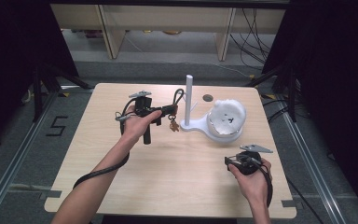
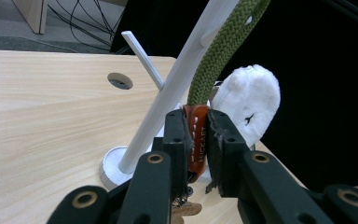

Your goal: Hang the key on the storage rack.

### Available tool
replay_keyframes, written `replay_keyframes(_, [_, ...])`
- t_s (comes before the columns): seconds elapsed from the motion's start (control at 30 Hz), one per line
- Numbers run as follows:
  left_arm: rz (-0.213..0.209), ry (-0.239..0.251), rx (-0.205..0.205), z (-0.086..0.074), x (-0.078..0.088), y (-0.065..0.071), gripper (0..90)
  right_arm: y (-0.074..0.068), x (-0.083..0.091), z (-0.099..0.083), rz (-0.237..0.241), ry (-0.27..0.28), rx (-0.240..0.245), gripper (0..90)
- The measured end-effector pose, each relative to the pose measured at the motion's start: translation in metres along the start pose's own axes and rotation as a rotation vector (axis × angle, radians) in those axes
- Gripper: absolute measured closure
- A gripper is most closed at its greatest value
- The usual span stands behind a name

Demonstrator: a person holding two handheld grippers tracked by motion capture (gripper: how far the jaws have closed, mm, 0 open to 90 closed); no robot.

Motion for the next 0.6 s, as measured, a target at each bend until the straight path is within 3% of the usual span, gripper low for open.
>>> replay_keyframes(0.07, [-0.003, 0.001, -0.001, -0.0001, 0.0011, -0.0002, 78.2, 0.0006, -0.001, 0.0002, -0.023, 0.003, 0.008, 49.6])
replay_keyframes(0.3, [-0.017, 0.016, 0.041, 0.003, 0.0046, -0.0033, 78.2, -0.001, -0.0016, -0.0002, 0.014, 0.004, 0.004, 49.7])
replay_keyframes(0.4, [-0.021, 0.021, 0.064, 0.0035, 0.0047, -0.0045, 78.1, -0.0013, -0.001, -0.0005, -0.004, -0.005, 0.007, 49.7])
replay_keyframes(0.6, [-0.013, 0.02, 0.072, 0.0036, 0.0021, -0.0062, 77.8, -0.0021, -0.0024, -0.0006, -0.009, -0.003, -0.002, 49.8])
Point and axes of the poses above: each handheld gripper's, and its own axes: x roughly backward along the jaws, z roughly out of its top, y roughly to its right, the point moved 2 cm from there along -x, roughly forward along the jaws, and after that the axes turned 5 degrees about -y, right-handed, at the moved point
